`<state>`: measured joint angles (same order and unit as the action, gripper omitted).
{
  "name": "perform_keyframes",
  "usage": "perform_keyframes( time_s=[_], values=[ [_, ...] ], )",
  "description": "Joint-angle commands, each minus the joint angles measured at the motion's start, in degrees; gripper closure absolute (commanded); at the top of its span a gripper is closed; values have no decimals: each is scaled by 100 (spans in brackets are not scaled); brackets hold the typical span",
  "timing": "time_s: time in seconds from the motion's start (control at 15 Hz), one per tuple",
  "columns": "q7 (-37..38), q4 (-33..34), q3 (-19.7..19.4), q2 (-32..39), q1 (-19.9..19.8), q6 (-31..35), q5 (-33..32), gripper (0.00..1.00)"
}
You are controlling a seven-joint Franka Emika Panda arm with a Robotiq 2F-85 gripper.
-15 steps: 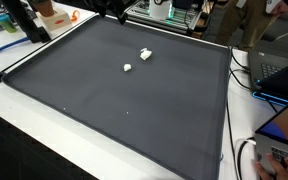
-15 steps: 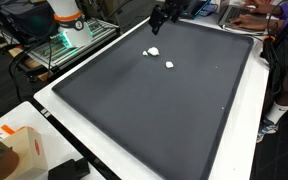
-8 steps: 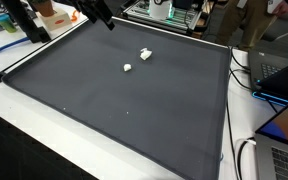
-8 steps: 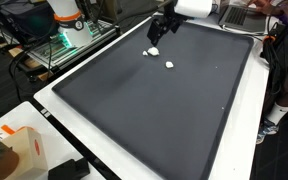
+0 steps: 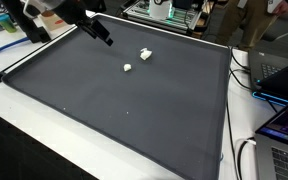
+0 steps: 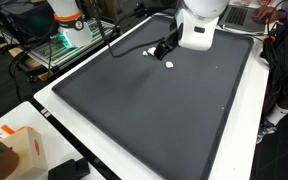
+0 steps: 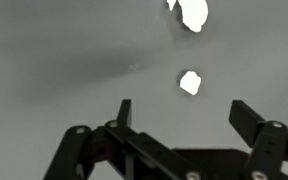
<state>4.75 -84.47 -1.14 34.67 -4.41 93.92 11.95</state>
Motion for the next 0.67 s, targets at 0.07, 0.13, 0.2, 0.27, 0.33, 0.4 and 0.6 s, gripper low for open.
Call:
perform_keyframes(
  time_s=[0.07,0.13,0.2,0.27,0.33,0.4,0.6],
  values=[
    [207,523,29,400,-86,-363,295,0],
    [93,253,-7,219,-17,-111,139,0],
    [99,325,-6,270,-20,-165,149,0],
    [104,368,-5,301,-21,-192,153,0],
    [108,388,-5,316,-22,-200,156,0],
    [237,383,-32,324,27,-312,95,0],
    [204,236,27,243,43,-115,216,0]
  ],
)
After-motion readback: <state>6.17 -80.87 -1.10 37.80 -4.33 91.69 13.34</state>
